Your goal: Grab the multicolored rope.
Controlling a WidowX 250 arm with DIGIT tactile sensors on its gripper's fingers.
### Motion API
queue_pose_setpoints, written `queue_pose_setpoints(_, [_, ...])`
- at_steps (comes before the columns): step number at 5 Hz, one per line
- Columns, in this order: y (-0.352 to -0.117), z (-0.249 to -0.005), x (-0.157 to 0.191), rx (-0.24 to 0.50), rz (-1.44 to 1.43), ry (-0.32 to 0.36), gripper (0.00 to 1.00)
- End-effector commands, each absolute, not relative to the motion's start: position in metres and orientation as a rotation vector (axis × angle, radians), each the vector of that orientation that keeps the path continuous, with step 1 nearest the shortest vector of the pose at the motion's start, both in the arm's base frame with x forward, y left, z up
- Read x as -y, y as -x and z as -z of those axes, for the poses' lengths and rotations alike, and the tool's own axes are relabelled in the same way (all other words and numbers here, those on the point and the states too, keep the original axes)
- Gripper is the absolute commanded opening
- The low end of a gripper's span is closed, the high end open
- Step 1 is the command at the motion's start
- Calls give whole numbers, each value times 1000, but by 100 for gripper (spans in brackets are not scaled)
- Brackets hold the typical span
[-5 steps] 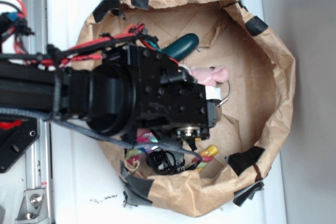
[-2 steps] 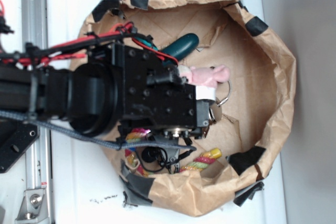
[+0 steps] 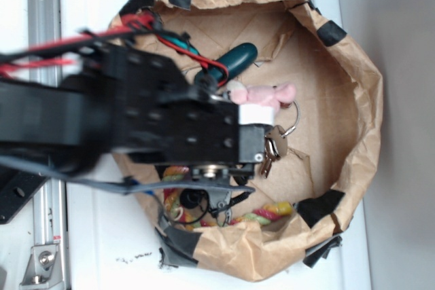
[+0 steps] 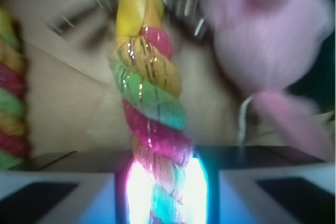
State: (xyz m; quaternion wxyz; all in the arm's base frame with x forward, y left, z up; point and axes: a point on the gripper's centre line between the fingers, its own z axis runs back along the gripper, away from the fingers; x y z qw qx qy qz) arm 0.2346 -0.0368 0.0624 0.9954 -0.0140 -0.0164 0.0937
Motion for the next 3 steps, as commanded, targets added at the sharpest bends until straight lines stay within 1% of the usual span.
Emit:
queue_pose_setpoints(1, [-262,-170,-15,193,-70,38,0])
queue_pose_setpoints(2, [-262,-188,-8,126,-79,-19,0])
queue_pose_setpoints(3, [-259,-185,-3,119,-86,-43,0])
